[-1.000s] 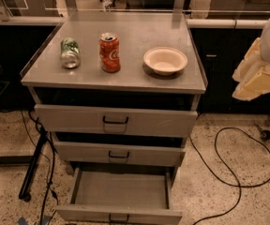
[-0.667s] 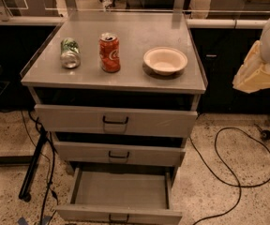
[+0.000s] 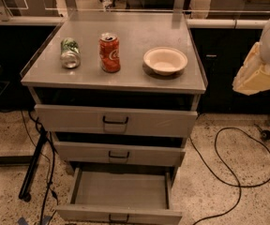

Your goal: Close bottom drawer

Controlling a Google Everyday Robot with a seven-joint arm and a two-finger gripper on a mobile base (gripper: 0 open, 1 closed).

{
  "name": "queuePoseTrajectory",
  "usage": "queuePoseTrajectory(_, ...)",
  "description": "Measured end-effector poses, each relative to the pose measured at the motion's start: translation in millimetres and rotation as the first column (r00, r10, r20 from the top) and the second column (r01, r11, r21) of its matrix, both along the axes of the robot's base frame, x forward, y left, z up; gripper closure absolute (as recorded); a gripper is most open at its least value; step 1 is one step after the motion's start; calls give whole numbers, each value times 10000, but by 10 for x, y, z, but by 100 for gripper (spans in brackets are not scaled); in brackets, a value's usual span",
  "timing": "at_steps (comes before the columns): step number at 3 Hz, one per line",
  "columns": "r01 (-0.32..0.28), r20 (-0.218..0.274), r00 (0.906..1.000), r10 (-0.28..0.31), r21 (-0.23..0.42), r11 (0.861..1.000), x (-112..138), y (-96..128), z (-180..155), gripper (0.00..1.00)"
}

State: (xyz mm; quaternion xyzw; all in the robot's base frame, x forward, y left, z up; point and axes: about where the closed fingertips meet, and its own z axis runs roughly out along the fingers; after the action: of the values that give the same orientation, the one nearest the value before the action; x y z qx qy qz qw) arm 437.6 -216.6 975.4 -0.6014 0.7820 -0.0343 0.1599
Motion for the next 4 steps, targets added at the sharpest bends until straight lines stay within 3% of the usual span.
queuePoseTrajectory(1,238,-400,9989,-228,233,9994,-61,10,-301,100)
queuePoseTrajectory(2,782,-1224,9899,-719,480,9958,-149,120,-980,100)
queuePoseTrajectory(3,1404,-2181,9684,-1209,763,9872,-242,210,-1572,100)
queuePoseTrajectory(4,1468,-2311,9647,-1261,747,9863,-267,212,-1648,100)
